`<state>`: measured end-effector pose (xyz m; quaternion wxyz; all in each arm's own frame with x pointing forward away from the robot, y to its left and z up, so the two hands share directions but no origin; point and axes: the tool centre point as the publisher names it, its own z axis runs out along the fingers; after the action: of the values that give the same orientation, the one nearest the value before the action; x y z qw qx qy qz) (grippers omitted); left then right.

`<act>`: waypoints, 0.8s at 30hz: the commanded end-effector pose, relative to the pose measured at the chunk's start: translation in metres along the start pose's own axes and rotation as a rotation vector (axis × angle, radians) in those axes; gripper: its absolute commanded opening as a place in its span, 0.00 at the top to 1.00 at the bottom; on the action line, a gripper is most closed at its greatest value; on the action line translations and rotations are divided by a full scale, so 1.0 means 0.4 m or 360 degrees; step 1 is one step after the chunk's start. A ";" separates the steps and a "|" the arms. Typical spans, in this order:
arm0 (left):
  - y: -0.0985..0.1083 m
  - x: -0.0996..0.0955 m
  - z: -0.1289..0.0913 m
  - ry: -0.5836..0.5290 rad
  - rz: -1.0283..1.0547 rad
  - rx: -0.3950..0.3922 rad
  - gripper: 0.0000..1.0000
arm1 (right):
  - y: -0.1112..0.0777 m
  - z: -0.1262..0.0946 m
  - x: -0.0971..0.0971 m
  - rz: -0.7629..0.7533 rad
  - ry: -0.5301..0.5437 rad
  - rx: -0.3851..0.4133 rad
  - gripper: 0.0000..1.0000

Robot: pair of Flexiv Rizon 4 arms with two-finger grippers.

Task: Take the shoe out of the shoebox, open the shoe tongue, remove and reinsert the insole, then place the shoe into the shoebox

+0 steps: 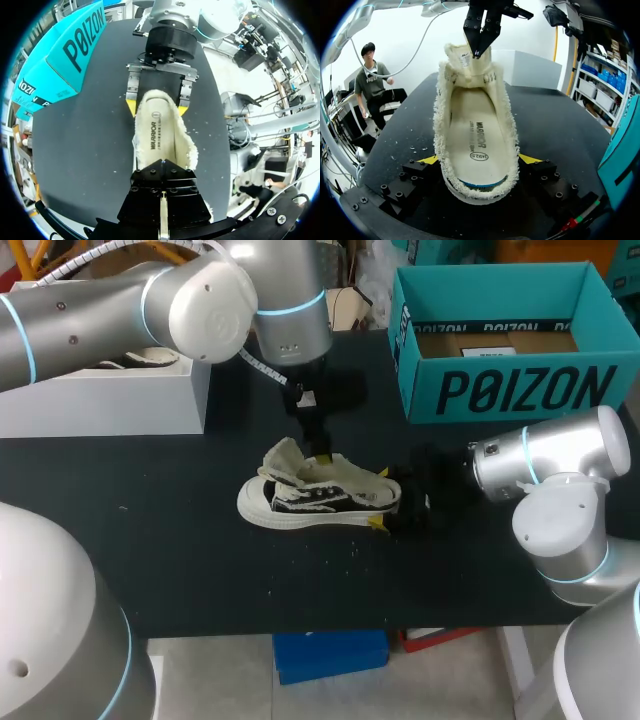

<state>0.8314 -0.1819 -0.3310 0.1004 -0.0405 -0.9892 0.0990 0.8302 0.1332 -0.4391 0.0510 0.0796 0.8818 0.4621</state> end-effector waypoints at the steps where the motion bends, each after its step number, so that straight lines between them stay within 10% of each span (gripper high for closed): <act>1: -0.010 -0.021 0.031 0.0035 -0.0001 -0.0004 1.00 | -0.006 0.002 -0.003 0.0003 -0.0002 0.0002 1.00; 24: -0.024 -0.007 0.083 0.0107 0.0009 0.0051 1.00 | -0.006 0.002 -0.003 0.0003 -0.0002 0.0002 1.00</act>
<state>0.8268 -0.1978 -0.3604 0.1346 -0.0445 -0.9834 0.1129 0.8302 0.1332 -0.4391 0.0510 0.0796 0.8818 0.4621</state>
